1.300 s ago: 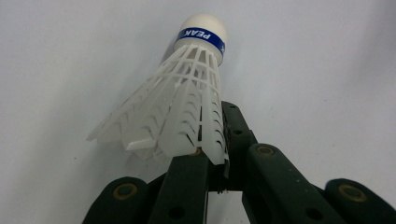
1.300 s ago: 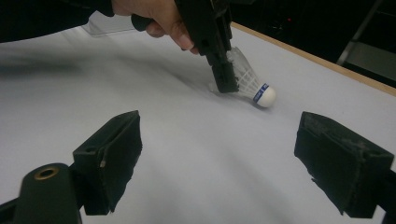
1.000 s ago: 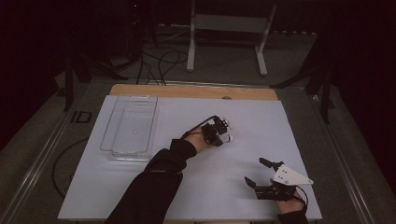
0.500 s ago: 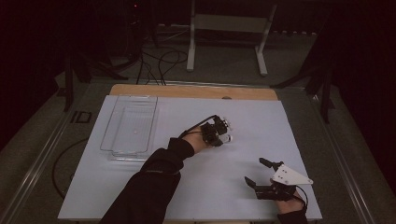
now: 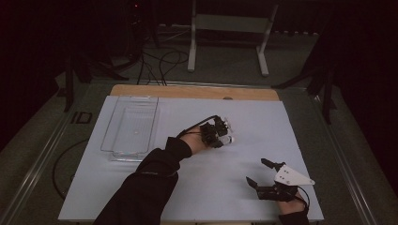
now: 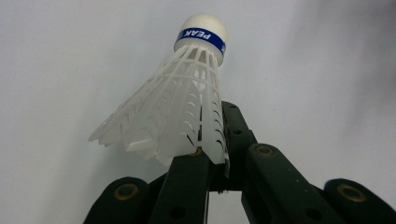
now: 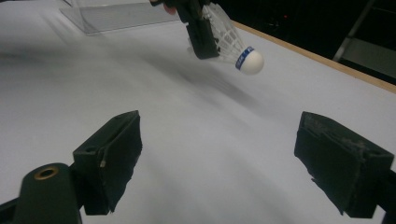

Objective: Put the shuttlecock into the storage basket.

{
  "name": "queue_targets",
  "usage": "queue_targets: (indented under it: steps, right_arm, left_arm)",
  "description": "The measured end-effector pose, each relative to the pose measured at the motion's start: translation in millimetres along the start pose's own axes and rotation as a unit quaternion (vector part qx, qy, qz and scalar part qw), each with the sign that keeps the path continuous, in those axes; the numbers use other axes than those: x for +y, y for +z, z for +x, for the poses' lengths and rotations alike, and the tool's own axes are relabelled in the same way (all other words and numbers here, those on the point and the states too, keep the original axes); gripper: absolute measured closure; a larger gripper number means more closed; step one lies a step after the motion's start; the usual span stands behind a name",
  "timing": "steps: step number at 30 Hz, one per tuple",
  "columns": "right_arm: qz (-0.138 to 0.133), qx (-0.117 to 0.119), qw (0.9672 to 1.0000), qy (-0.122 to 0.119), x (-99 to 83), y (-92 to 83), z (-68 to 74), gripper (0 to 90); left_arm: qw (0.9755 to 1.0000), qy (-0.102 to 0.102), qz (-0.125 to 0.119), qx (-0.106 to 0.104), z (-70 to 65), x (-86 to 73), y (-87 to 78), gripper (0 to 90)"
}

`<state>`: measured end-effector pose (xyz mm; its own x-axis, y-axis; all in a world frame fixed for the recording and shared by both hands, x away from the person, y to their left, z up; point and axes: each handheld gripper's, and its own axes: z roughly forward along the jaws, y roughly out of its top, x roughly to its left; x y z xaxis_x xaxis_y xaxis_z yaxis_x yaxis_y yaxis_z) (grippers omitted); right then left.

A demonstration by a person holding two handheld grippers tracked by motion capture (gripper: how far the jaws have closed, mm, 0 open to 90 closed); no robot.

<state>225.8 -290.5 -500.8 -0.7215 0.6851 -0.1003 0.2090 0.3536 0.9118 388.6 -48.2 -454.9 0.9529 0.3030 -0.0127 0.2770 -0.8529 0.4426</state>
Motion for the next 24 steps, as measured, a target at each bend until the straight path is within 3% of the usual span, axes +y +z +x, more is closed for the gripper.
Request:
queue_targets:
  steps: [24]
  right_arm:
    - [0.001,0.003,1.0,0.0,1.0,0.8,1.7,14.7]
  left_arm:
    - [0.9993,0.031,-0.003,-0.023,-11.1,-8.1,-35.1,90.0]
